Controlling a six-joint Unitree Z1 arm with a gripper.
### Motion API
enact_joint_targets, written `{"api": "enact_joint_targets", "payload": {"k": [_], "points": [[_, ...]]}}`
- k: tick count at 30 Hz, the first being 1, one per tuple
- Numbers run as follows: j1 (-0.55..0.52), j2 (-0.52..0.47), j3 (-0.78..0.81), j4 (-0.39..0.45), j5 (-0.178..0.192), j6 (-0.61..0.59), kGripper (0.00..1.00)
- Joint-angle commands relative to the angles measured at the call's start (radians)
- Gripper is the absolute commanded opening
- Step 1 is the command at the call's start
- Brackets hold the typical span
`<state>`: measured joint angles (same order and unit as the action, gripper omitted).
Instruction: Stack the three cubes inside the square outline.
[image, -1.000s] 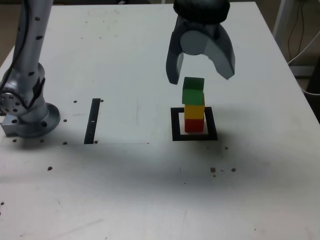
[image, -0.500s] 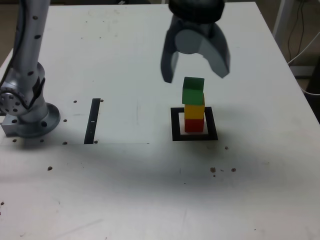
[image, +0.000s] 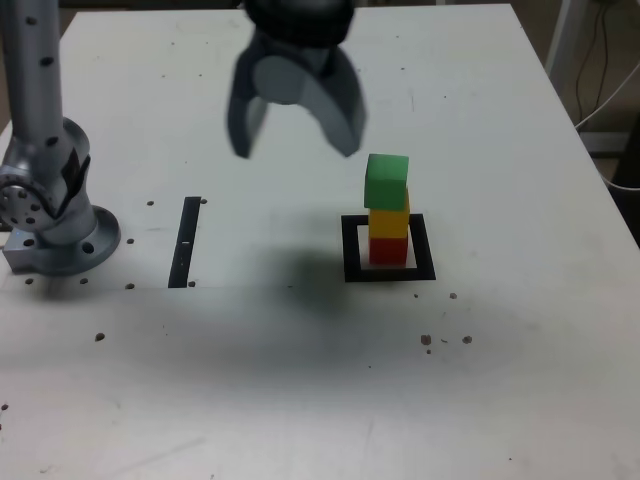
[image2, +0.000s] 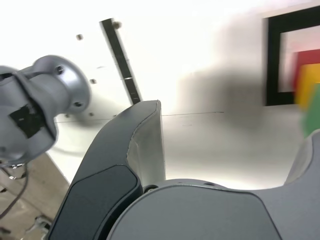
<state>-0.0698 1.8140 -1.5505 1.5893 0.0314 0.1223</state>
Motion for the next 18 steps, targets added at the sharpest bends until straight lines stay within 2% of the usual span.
{"api": "enact_joint_targets", "payload": {"k": [1, 10, 18], "points": [[-0.001, -0.044, 0.068, -0.011, 0.001, -0.011, 0.97], [-0.001, -0.163, 0.323, -0.11, -0.002, -0.033, 0.97], [-0.001, -0.22, 0.509, -0.223, -0.02, -0.05, 0.97]]}}
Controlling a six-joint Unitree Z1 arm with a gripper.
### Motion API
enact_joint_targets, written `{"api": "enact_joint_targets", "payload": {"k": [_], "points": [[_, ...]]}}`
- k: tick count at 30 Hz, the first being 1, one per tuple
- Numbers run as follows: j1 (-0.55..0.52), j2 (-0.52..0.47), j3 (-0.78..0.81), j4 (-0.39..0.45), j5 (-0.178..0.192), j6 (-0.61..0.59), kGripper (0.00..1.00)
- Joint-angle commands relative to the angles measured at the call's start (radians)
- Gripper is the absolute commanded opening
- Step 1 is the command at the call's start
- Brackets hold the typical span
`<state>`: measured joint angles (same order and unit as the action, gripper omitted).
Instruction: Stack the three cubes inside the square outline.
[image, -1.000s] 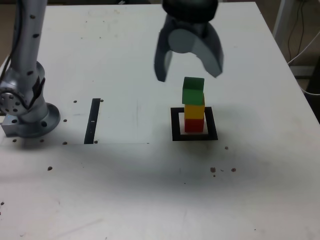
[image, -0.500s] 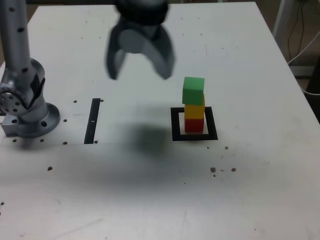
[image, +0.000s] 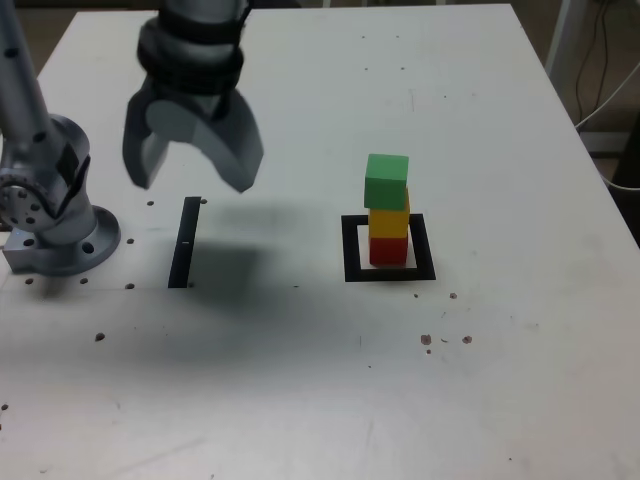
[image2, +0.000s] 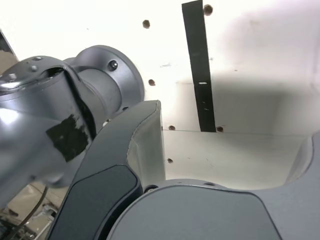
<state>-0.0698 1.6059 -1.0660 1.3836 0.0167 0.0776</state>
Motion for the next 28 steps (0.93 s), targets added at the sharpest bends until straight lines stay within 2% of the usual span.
{"api": "enact_joint_targets", "payload": {"k": [1, 9, 14, 21, 28], "points": [[-0.001, -0.017, 0.046, -0.034, -0.01, -0.007, 0.97], [-0.001, -0.031, 0.218, -0.225, -0.069, -0.016, 0.97], [0.0, -0.024, 0.288, -0.309, -0.087, -0.016, 0.97], [0.009, -0.015, 0.335, -0.364, -0.091, -0.016, 0.97], [0.011, -0.018, 0.339, -0.37, -0.091, -0.016, 0.97]]}}
